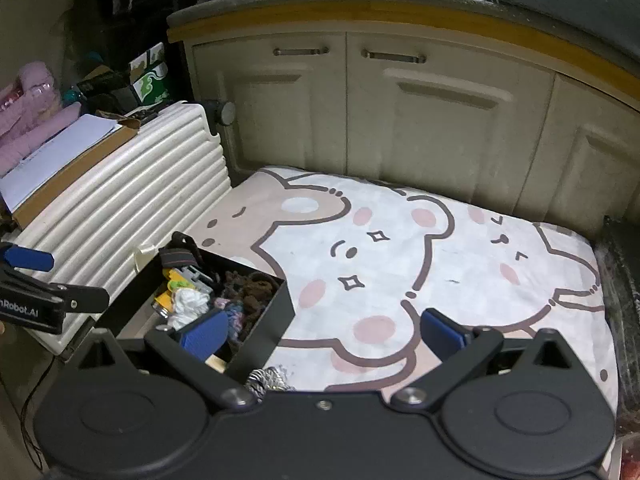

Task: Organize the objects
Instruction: 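Move both tools toward the twisted rope and flower clip beside the box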

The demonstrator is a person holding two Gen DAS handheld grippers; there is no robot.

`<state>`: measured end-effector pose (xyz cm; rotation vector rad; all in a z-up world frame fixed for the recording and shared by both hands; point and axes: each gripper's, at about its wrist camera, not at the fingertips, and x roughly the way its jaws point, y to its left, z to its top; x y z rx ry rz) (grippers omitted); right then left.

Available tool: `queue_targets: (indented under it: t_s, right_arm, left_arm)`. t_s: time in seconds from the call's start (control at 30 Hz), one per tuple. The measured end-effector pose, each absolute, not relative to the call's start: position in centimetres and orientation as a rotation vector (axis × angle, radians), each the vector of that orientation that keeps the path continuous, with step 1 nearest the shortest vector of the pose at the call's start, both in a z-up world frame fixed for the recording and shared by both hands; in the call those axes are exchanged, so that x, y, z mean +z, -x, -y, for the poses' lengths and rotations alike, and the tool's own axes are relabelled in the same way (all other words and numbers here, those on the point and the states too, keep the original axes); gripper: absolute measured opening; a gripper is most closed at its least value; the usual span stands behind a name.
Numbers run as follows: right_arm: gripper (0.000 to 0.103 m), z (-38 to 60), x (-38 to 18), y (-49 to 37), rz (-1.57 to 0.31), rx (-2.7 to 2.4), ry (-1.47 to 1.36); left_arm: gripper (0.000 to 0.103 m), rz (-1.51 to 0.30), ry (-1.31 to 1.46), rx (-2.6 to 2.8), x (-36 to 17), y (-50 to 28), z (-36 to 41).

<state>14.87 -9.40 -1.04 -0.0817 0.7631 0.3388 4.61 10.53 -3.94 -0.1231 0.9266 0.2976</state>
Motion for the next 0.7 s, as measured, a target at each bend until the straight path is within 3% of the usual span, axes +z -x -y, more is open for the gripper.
queue_targets:
  t_s: [0.7]
  right_arm:
    - [0.103, 13.6, -4.5, -15.1, -0.906, 0.324, 0.106]
  left_arm:
    - [0.103, -1.02, 0.089, 0.159, -6.1, -7.4, -5.5]
